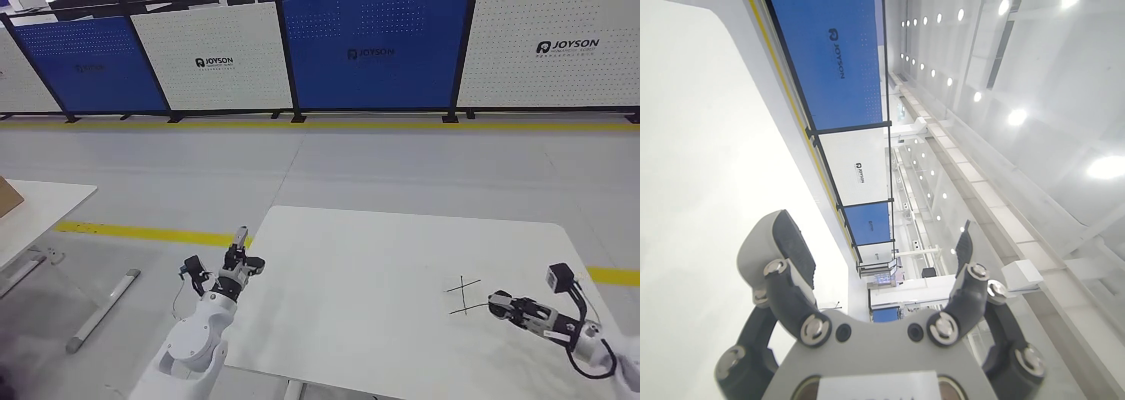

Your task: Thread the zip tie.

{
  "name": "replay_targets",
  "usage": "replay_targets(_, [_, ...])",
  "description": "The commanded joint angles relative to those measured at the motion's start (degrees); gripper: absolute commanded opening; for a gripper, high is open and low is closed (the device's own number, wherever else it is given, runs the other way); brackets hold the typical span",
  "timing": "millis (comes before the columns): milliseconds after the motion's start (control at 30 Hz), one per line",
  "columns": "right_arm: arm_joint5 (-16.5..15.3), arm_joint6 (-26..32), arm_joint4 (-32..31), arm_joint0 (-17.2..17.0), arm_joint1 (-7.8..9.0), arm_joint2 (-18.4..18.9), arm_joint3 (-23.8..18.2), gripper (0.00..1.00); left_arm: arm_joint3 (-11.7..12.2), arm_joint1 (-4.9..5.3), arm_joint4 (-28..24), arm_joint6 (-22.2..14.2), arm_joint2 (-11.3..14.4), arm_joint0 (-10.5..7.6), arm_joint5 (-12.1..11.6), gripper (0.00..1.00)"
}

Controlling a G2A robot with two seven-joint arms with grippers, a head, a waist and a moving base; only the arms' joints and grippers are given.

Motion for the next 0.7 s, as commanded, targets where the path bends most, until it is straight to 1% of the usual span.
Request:
replay_targets(0, [-2.6,-2.7,1.5,-1.6,-0.29,-0.4,-1.8,0.0,-2.6,0.05,0.8,-2.2,0.3,0.65,0.1,1.0])
replay_targets(33, [-3.8,-4.9,1.8,-2.6,-0.43,-0.5,-3.0,0.0,-4.2,0.09,1.4,-3.7,0.6,1.21,0.4,1.0])
replay_targets(133, [-5.7,-8.9,1.7,-5.1,-0.72,-1.1,-6.5,0.0,-8.1,0.24,2.3,-8.6,1.9,2.25,2.3,1.0])
replay_targets(167, [-6.4,-10.9,1.3,-6.2,-0.82,-1.2,-7.9,0.0,-9.4,0.3,3.5,-10.3,2.9,2.64,2.6,1.0])
replay_targets(267, [-6.6,-14.4,0.3,-8.3,-1.05,-1.9,-10.8,0.0,-11.7,0.4,5.9,-14.6,5.8,2.94,4.3,1.0])
replay_targets(333, [-6.2,-15.0,-0.1,-8.7,-1.07,-2.1,-11.3,0.0,-12.2,0.39,6.4,-16.2,7.6,2.52,6.0,1.0])
replay_targets(367, [-6.2,-15.0,-0.1,-8.7,-1.07,-2.1,-11.3,0.0,-12.1,0.34,6.6,-16.0,8.4,2.03,6.7,1.0])
replay_targets(400, [-6.2,-15.0,-0.1,-8.7,-1.07,-2.1,-11.3,0.0,-11.7,0.15,7.2,-13.4,9.0,1.19,6.8,1.0])
replay_targets(667, [-6.2,-15.0,-0.1,-8.7,-1.07,-2.1,-11.3,0.0,-11.7,0.15,7.2,-13.4,9.0,1.19,6.8,1.0])
